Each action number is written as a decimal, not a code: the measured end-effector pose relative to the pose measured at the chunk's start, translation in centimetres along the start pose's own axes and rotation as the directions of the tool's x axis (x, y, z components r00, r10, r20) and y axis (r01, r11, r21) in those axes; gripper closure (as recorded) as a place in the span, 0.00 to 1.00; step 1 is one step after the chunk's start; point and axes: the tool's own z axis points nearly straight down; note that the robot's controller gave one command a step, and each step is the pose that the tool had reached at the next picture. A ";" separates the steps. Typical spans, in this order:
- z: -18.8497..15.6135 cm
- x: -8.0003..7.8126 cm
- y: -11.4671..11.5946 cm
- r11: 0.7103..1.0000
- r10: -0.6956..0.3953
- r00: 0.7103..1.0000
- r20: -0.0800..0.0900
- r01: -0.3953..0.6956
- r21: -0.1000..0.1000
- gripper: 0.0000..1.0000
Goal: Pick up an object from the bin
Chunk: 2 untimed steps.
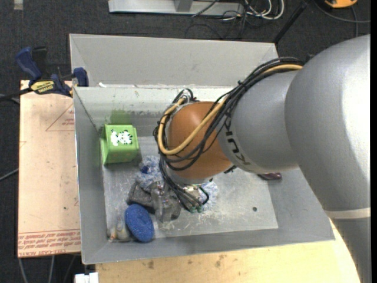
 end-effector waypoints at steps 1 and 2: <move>0.2 0.0 -0.1 1.000 0.001 1.000 0.001 -0.001 0.001 0.00; 0.2 0.0 -0.1 1.000 0.001 1.000 0.002 -0.001 0.001 0.00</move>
Offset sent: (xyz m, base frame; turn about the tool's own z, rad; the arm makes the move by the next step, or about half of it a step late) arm 0.0000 0.0000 0.0000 0.0000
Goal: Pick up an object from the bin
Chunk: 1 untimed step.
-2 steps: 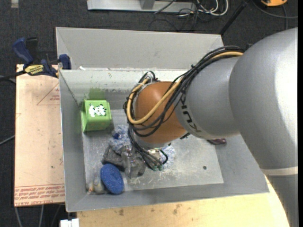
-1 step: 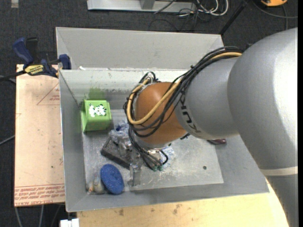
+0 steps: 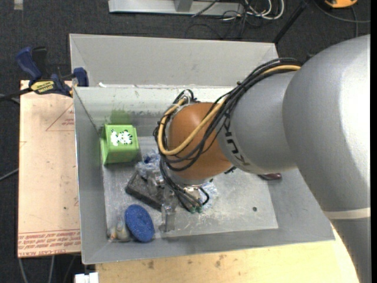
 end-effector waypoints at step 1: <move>-3.9 -2.0 -3.5 1.000 0.030 1.000 -0.003 -0.030 -0.001 0.00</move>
Offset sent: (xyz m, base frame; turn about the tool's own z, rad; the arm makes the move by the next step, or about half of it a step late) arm 0.0427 -0.0504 0.0305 -0.0062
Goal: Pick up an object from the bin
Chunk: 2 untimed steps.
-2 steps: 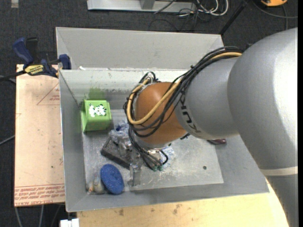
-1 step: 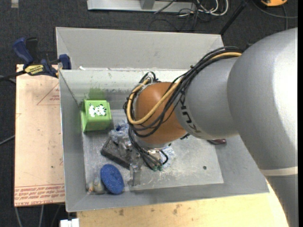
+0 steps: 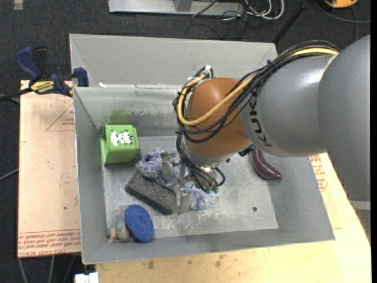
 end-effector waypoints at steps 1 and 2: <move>1.0 -1.4 -2.1 0.999 -0.035 0.999 0.003 0.035 0.002 1.00; 0.9 -1.4 -2.1 0.999 -0.034 0.999 0.004 0.034 0.001 0.00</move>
Offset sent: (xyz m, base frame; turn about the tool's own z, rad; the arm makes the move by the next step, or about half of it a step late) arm 0.0000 0.0000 0.0000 0.0000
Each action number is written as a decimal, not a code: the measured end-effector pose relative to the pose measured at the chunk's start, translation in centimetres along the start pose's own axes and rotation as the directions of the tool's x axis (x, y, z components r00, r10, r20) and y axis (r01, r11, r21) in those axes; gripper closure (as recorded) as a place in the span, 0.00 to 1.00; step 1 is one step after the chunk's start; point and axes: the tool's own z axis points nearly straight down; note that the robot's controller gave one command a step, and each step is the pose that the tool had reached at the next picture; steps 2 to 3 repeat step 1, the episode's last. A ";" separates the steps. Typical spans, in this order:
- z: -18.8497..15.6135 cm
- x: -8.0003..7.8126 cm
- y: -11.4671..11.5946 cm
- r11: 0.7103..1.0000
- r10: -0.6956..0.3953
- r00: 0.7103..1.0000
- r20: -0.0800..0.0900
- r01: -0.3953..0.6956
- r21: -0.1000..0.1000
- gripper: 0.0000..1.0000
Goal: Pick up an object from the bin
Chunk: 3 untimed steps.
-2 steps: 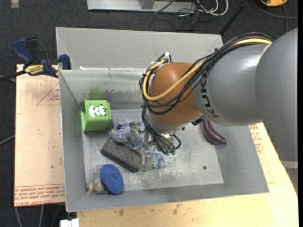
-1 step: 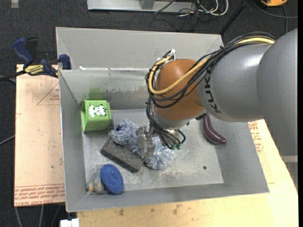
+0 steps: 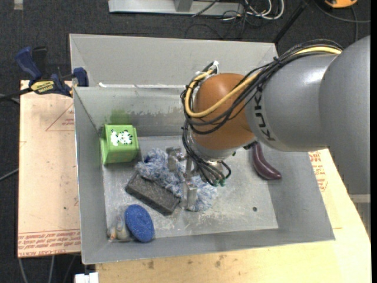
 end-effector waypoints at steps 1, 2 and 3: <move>0.0 0.0 0.0 1.000 0.000 1.000 0.000 0.000 0.000 0.00; 0.0 0.0 0.0 1.000 0.000 1.000 0.000 0.000 0.000 0.00; 0.0 0.0 0.0 1.000 0.000 1.000 0.000 0.000 0.000 0.00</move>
Offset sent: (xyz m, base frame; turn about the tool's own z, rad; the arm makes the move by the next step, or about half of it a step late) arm -0.0214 -0.0079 -0.0429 0.0735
